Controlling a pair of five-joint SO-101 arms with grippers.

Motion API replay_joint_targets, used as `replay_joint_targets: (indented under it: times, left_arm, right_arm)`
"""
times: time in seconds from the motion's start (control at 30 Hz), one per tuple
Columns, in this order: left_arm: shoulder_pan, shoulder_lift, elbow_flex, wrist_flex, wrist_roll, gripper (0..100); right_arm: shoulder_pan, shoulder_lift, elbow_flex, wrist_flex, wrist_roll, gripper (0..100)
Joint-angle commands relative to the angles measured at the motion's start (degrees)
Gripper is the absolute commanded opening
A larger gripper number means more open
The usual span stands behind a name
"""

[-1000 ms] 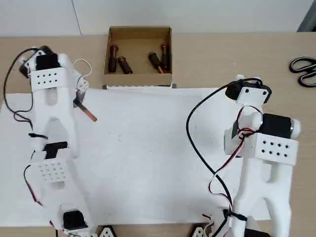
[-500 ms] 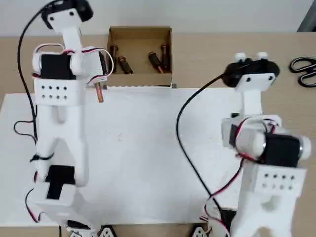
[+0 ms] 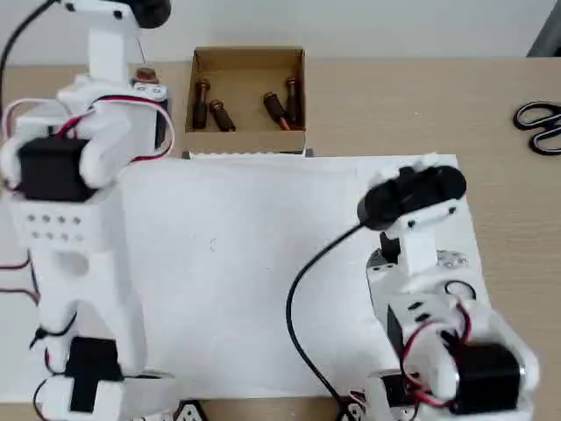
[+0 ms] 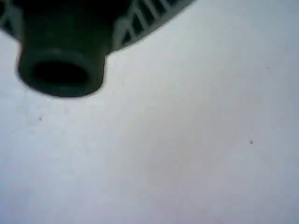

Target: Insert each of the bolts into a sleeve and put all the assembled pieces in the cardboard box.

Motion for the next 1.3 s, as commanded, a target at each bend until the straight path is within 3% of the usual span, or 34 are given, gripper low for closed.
replay_joint_targets:
  times: [0.0, 0.27, 0.47, 0.63, 0.8, 1.03, 1.27]
  left_arm:
    - [1.3, -8.1, 0.6, -3.1, -2.7, 1]
    - [2.5, -28.7, 24.6, -11.1, -3.4, 1]
    - [2.9, -52.7, 58.0, -29.0, -2.5, 1]
    - [3.0, -76.8, 87.3, -44.0, -2.1, 1]
    - [2.7, -98.0, 107.7, -46.3, 4.7, 1]
    - [3.0, -93.9, 109.4, -46.6, 28.4, 1]
    - [3.1, -94.0, 114.8, -46.6, 34.9, 1]
  right_arm:
    - [-0.5, -5.9, 4.0, -5.1, -0.1, 0.3]
    - [-0.5, -13.5, 14.6, -11.7, -0.4, 0.3]
    - [-0.7, -17.4, 23.8, -18.8, -0.6, 0.3]
    - [-7.8, -21.5, 30.8, -23.0, -0.6, 0.3]
    - [-17.2, -26.9, 40.0, -27.6, -0.6, 0.3]
    - [-24.6, -34.2, 52.0, -35.7, -0.4, 0.3]
    - [-28.7, -36.2, 61.0, -37.9, -0.6, 0.3]
